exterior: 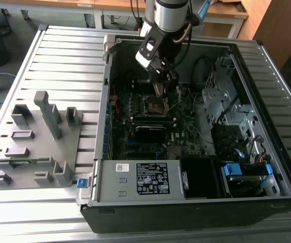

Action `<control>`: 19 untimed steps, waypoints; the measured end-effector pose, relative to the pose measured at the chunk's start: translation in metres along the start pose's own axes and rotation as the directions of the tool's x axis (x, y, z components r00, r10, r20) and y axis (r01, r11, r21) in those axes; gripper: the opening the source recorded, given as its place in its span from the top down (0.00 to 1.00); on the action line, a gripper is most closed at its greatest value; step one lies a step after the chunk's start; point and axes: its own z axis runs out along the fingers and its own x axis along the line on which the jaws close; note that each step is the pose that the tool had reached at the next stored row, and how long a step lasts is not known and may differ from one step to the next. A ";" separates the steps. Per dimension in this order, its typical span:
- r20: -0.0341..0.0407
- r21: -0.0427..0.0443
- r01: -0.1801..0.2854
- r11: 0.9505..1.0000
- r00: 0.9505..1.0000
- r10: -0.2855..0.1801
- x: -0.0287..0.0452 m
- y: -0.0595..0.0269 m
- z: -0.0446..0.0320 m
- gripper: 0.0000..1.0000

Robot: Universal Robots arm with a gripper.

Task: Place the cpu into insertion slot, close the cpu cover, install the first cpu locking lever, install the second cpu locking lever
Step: 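Place the cpu into insertion slot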

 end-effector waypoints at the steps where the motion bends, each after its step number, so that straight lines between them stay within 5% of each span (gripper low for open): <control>1: 0.002 0.000 -0.018 1.000 1.000 0.018 0.0000 0.0000 0.0001 0.46; 6: 0.010 -0.002 -0.108 0.994 0.994 0.108 0.0000 -0.0001 0.0006 0.46; 13: 0.020 -0.005 -0.219 0.976 0.976 0.219 0.0000 -0.0001 0.0007 0.46; 19: 0.018 -0.005 -0.221 0.975 0.975 0.221 0.0001 -0.0001 0.0011 0.46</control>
